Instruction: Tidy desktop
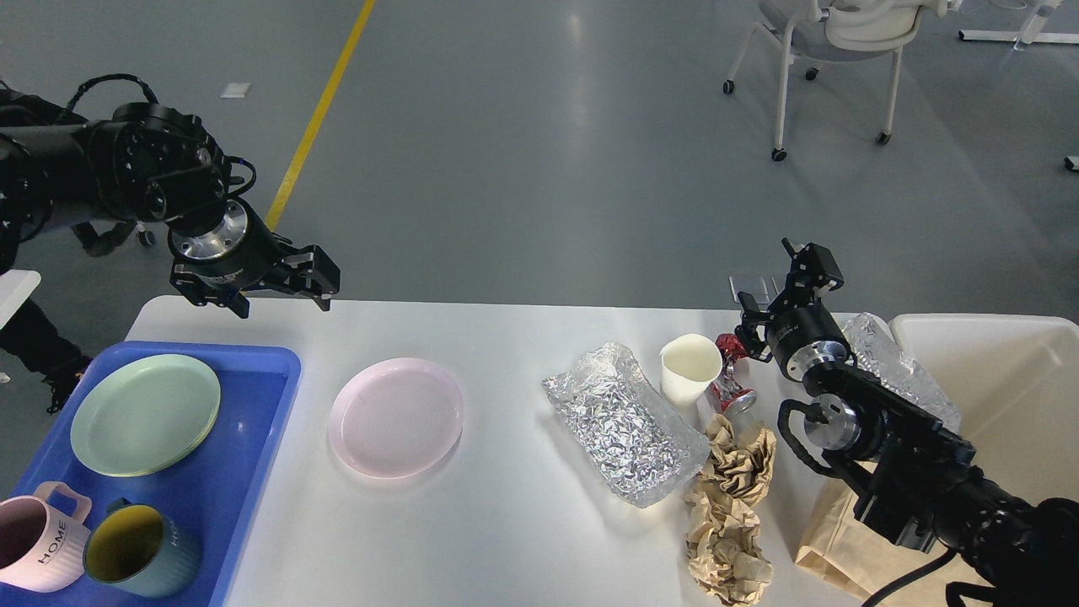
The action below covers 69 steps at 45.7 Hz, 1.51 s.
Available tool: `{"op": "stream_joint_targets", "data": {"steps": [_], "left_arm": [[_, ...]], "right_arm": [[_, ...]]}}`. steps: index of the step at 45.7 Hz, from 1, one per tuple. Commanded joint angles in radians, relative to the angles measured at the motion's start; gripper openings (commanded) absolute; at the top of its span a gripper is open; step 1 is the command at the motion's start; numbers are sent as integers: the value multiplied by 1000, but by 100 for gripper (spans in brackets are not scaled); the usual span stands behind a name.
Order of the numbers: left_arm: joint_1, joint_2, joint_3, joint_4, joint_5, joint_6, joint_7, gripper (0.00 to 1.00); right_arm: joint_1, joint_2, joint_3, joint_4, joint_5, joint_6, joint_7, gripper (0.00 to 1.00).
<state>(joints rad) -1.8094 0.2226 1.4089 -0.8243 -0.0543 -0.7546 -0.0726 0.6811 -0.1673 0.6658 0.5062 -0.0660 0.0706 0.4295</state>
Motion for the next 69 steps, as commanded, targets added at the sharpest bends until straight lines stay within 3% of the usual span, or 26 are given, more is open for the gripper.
{"op": "stream_joint_targets", "data": {"steps": [1,9,14,28,31,39,43,47,61,65,69], "left_arm": [[-57,-2,73,-19,-1,-46,-105,96],[-34,-15,74,-12,-1,-62,-98,96],[51,-31,64,14,1,-43,-90,96],[373,-117,-34,284,4,112,-76,96],[429,-123,-79,316,7,144,-44,96],[528,-161,-162,350,8,287,118,96],[567,-175,-192,353,8,354,174,96],[587,-178,-199,356,8,383,183,96],[613,-181,-214,360,8,371,189,92],[618,-181,-214,356,5,366,223,85],[618,-181,-215,356,5,359,286,75]], "right_arm": [[0,0,0,0,0,0,0,100],[0,0,0,0,0,0,0,100],[0,0,0,0,0,0,0,100],[0,0,0,0,0,0,0,100],[0,0,0,0,0,0,0,100],[0,0,0,0,0,0,0,100],[0,0,0,0,0,0,0,100],[0,0,0,0,0,0,0,100],[0,0,0,0,0,0,0,100],[0,0,0,0,0,0,0,100],[0,0,0,0,0,0,0,100]]}}
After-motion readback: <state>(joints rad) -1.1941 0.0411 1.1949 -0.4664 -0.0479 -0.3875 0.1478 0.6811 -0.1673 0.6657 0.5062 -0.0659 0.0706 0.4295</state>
